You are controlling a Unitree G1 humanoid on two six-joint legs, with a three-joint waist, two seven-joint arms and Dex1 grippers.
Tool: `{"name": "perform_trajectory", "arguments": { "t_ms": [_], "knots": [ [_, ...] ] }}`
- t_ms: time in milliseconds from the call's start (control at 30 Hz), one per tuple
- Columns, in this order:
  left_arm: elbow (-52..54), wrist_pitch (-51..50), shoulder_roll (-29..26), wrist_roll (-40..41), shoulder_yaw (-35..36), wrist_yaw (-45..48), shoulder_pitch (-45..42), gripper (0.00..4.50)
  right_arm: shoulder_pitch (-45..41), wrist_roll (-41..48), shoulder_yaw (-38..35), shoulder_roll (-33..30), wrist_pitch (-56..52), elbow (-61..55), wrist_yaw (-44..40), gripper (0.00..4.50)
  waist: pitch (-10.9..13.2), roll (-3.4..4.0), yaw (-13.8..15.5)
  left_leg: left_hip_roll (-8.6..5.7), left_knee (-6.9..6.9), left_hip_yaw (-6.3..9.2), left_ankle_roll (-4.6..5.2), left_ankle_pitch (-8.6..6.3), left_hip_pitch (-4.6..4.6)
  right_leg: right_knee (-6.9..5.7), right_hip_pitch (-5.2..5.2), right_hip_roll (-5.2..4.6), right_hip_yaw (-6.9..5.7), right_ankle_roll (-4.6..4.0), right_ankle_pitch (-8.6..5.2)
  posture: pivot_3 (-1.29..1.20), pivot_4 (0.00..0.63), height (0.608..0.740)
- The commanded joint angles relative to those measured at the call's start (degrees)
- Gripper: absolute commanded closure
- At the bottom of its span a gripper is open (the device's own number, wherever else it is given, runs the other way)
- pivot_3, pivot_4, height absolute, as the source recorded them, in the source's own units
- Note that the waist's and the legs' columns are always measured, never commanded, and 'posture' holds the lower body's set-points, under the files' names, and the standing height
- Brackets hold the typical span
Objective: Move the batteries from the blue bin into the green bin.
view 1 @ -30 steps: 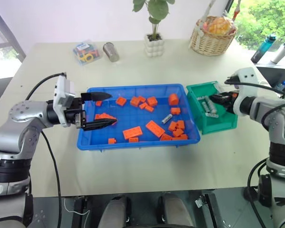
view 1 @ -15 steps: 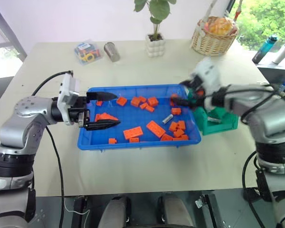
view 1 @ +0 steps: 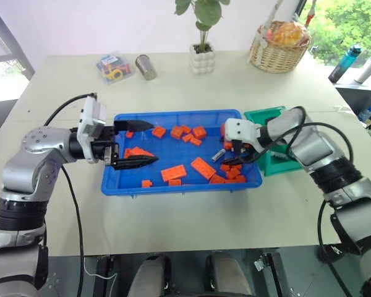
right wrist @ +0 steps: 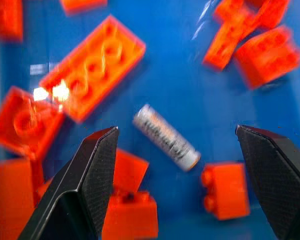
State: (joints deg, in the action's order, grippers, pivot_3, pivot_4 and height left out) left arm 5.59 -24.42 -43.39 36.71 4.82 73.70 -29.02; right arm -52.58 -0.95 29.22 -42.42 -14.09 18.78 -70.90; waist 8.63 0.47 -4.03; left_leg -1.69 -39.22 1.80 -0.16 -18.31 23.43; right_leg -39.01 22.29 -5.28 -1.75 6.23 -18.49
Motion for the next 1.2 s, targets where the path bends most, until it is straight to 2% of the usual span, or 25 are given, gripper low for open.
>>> {"name": "perform_trajectory", "arguments": {
  "t_ms": [33,267,500,600,800,900,1000,1200],
  "knots": [
    [2.05,0.54,-0.58,0.38,1.60,-0.39,0.25,0.00,-3.19,-4.03,0.77,1.55,6.76,5.34,-1.73,0.66,0.00,0.00,-0.09,0.01,0.00,0.00,0.00,0.00,0.00,0.00,0.00,0.00,-0.01,0.00,0.00,0.00,0.150,0.737],
    [2.90,0.20,-0.71,0.77,2.31,-1.40,0.75,0.00,-7.39,-9.08,0.89,6.16,13.71,16.95,-2.73,0.66,0.00,0.00,0.16,0.03,-0.03,0.06,0.00,0.00,-0.01,0.00,-0.04,0.01,-0.05,0.00,0.00,0.00,0.150,0.737],
    [2.73,0.13,-0.69,1.12,2.90,-2.27,0.43,0.00,-9.84,-12.65,1.49,8.48,19.77,22.75,-4.69,0.66,0.00,0.00,0.16,-0.01,-0.03,0.12,-0.01,0.00,-0.01,0.00,-0.08,-0.01,-0.06,0.00,0.00,0.00,0.150,0.737],
    [2.32,0.55,-0.33,0.80,2.81,-2.56,0.07,0.00,-11.77,-13.29,0.90,10.58,19.82,25.60,-4.76,1.47,0.00,0.00,0.06,-0.01,-0.02,0.13,-0.01,0.00,-0.01,0.00,-0.08,-0.01,-0.07,0.00,0.00,0.00,0.150,0.737],
    [2.48,0.61,-0.17,0.93,2.62,-2.85,0.25,0.00,-11.86,-12.60,-1.70,11.44,17.77,27.18,-5.61,4.40,0.00,0.00,-0.02,-0.01,-0.04,0.12,-0.01,0.01,-0.01,-0.01,-0.05,-0.01,-0.09,0.00,0.00,0.00,0.150,0.737],
    [2.40,0.61,-0.14,0.88,2.54,-2.85,0.37,0.00,-9.80,-7.90,-6.82,11.11,10.03,21.27,-5.63,4.47,0.00,0.00,0.10,-0.01,-0.04,0.13,-0.01,0.01,-0.01,-0.01,-0.07,-0.01,-0.09,0.00,0.00,0.00,0.150,0.737],
    [2.16,0.45,-0.37,0.83,2.84,-3.01,0.69,0.00,-6.63,-2.10,-14.78,10.22,-3.58,9.12,-2.33,4.47,0.00,0.01,0.03,-0.01,-0.05,0.13,-0.01,0.01,0.00,-0.03,-0.04,-0.03,-0.09,0.00,0.00,0.00,0.150,0.737],
    [0.82,0.73,-1.57,0.07,4.49,-3.53,2.97,0.00,1.46,4.00,-34.35,4.43,-30.82,-15.13,11.96,4.47,0.01,0.01,0.60,-0.04,-0.01,0.12,-0.01,0.01,0.00,-0.12,-0.02,-0.09,-0.09,0.00,0.00,0.00,0.150,0.737]
  ]
}}
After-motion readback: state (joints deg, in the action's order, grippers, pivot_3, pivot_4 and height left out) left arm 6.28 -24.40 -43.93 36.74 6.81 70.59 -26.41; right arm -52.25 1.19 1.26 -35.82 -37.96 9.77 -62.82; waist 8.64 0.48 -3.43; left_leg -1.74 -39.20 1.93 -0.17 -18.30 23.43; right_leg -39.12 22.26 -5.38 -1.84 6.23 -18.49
